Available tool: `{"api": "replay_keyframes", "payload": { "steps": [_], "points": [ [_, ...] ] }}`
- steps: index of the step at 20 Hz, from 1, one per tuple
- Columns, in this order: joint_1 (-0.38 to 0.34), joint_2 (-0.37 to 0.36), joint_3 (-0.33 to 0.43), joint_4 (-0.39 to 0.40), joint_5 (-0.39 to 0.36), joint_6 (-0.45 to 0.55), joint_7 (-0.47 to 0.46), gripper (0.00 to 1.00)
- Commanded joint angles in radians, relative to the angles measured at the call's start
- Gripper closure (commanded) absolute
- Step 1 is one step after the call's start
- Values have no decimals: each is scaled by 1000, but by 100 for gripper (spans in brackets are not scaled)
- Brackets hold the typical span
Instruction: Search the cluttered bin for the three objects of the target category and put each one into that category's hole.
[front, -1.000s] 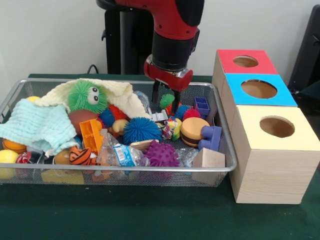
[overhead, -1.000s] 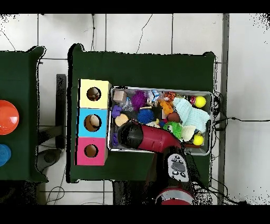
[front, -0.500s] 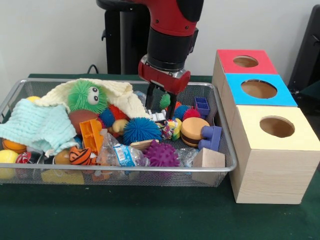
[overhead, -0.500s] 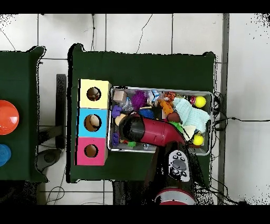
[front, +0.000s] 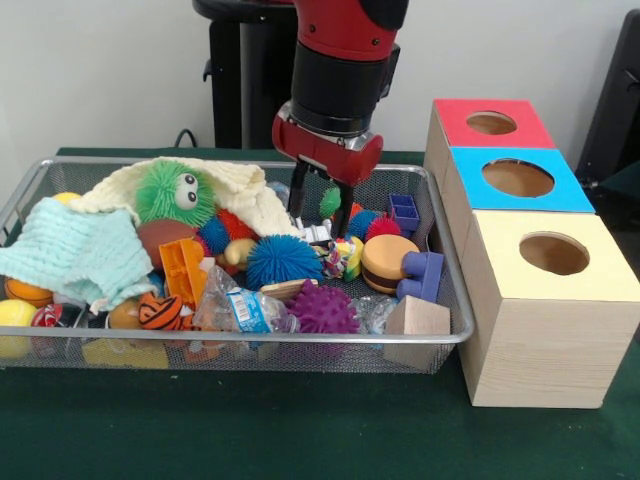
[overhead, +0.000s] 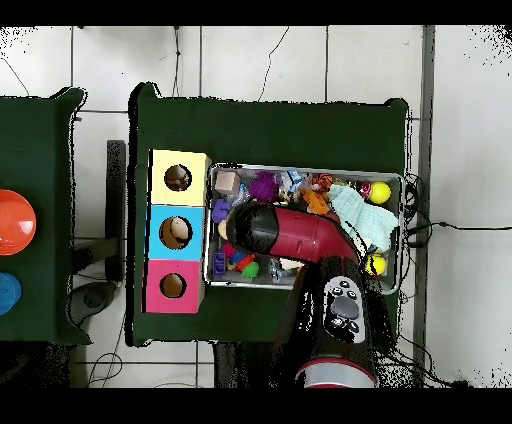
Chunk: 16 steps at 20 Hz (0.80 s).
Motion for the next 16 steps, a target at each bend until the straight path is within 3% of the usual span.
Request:
{"api": "replay_keyframes", "payload": {
  "steps": [1,9,16],
  "points": [
    [-46,16,68,-30,0,56,37,0],
    [-71,10,89,128,-8,-118,91,0],
    [-126,61,183,170,4,-231,95,0]
  ]
}}
